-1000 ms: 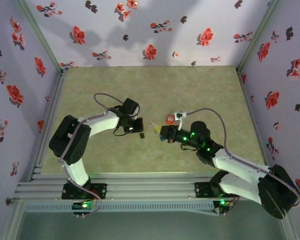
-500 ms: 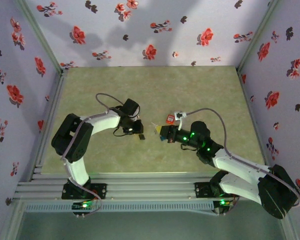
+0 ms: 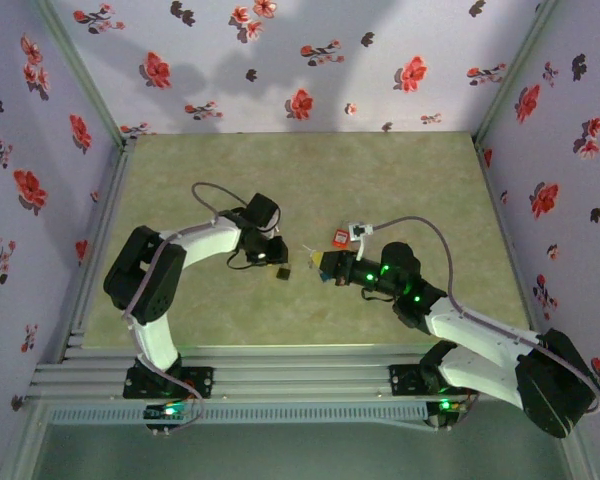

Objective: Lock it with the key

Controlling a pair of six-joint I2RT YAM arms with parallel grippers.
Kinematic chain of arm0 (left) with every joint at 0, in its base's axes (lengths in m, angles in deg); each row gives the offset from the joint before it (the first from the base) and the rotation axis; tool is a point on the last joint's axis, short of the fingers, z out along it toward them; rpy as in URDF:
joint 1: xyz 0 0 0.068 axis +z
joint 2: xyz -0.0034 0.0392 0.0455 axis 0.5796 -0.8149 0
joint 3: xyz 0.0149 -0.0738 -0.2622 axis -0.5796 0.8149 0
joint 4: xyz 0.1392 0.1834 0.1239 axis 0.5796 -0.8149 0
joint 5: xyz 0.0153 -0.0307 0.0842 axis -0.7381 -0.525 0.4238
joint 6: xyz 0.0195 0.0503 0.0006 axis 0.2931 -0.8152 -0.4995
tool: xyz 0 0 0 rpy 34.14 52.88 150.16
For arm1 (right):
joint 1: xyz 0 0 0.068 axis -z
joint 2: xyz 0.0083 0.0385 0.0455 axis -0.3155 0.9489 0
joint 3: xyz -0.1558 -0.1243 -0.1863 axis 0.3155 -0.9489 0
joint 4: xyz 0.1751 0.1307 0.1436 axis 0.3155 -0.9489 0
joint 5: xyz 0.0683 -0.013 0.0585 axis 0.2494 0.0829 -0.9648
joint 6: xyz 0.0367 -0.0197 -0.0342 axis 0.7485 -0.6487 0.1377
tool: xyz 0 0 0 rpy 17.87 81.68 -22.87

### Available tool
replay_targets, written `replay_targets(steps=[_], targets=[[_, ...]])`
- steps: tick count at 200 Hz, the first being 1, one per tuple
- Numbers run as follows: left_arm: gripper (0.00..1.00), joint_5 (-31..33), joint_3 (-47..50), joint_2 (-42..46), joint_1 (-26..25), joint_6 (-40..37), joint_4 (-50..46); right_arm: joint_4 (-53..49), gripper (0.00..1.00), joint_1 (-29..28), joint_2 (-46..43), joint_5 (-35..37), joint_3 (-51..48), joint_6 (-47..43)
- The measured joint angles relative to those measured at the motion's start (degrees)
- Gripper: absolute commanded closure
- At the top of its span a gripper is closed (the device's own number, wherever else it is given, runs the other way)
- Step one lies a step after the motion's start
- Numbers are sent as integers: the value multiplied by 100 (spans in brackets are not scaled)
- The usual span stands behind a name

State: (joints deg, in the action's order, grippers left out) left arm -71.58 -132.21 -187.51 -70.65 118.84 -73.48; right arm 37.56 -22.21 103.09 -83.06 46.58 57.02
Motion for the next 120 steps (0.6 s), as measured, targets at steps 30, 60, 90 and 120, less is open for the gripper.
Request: replay_targets(steps=[30, 60, 90, 120], targets=[[64, 66, -179, 13, 107, -120, -214, 0, 100, 0, 35, 2, 0, 0], [45, 177, -402, 271, 258, -256, -616, -7, 100, 0, 98, 4, 0, -2], [22, 424, -852, 782, 339, -570, -1088, -57, 100, 0, 118, 15, 0, -20], [9, 706, -1222, 1447, 376, -890, -1357, -160, 100, 0, 118, 94, 0, -116]])
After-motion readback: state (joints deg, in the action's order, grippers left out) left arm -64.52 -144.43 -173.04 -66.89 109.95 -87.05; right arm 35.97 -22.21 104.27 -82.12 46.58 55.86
